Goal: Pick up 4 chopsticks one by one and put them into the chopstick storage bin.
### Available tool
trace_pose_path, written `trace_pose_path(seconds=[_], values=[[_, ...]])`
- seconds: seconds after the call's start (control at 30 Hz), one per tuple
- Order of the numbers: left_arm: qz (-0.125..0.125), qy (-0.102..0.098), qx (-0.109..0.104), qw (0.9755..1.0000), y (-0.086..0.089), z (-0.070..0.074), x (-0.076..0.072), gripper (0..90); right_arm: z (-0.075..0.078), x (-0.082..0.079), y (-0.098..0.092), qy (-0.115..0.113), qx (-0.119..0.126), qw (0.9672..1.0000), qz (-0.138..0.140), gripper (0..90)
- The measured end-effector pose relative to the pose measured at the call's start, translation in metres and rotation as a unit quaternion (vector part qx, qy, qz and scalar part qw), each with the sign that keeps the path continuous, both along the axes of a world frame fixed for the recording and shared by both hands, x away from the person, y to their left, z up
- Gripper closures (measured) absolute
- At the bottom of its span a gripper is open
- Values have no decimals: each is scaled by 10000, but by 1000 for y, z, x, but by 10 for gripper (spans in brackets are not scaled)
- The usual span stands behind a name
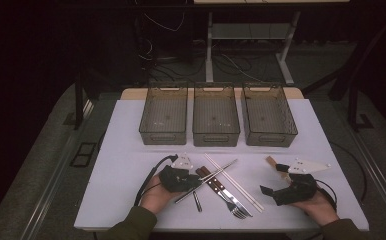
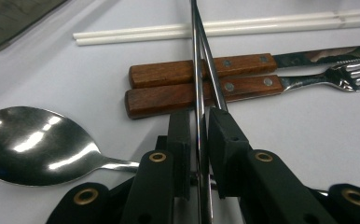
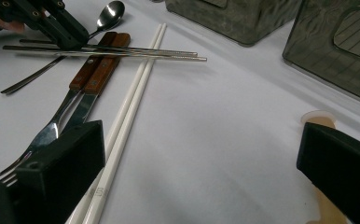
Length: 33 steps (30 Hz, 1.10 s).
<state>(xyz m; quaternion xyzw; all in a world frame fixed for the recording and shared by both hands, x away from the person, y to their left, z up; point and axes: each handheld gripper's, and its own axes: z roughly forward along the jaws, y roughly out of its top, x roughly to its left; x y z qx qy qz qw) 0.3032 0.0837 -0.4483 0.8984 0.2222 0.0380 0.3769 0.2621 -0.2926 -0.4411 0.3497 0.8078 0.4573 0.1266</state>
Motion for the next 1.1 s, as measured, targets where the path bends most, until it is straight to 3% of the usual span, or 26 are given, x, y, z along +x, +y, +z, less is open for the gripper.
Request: trace_pose_path(seconds=[0.37, 1.1], values=[[72, -57, -47, 9999, -1, -2, -1, 831, 0, 0, 0, 4, -10, 10000, -1, 12], [191, -87, -57, 9998, 3, 2, -1, 842, 0, -1, 0, 34, 28, 10000, 4, 11]])
